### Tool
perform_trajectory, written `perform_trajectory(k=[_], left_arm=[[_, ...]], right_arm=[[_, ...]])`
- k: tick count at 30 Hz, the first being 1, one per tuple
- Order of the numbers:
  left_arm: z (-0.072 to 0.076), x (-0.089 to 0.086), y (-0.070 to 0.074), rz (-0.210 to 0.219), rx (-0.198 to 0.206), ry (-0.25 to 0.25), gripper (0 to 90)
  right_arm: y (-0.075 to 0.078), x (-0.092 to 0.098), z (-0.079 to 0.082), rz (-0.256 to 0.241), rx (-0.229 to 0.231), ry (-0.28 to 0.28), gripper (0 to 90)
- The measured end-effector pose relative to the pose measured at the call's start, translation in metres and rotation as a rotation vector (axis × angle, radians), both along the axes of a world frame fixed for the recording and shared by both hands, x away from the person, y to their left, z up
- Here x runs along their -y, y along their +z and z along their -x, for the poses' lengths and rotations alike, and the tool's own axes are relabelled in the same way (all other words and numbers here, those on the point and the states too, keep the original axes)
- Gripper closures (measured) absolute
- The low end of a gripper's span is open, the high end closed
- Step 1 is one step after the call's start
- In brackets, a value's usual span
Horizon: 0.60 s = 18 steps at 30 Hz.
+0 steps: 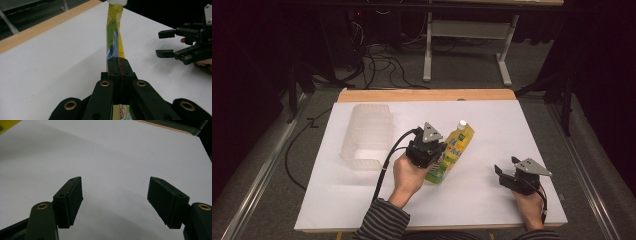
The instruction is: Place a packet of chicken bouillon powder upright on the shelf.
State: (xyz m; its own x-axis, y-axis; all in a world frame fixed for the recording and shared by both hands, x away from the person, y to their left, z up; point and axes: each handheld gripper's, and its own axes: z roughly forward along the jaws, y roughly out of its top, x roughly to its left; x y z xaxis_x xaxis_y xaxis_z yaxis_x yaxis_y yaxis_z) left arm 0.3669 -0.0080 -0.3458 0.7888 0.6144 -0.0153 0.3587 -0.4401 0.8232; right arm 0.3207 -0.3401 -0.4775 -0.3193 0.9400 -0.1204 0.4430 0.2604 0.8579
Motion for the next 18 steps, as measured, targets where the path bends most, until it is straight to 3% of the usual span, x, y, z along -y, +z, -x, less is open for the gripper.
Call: perform_trajectory(k=[3,18], left_arm=[[0.001,-0.007,0.003,-0.010,0.013,0.013,90.0],[0.000,-0.044,0.020,0.048,0.038,0.047,90.0]], right_arm=[[0.000,0.000,0.000,-0.003,-0.001,-0.002,29.0],[0.000,-0.001,0.000,-0.002,-0.008,-0.008,29.0]])
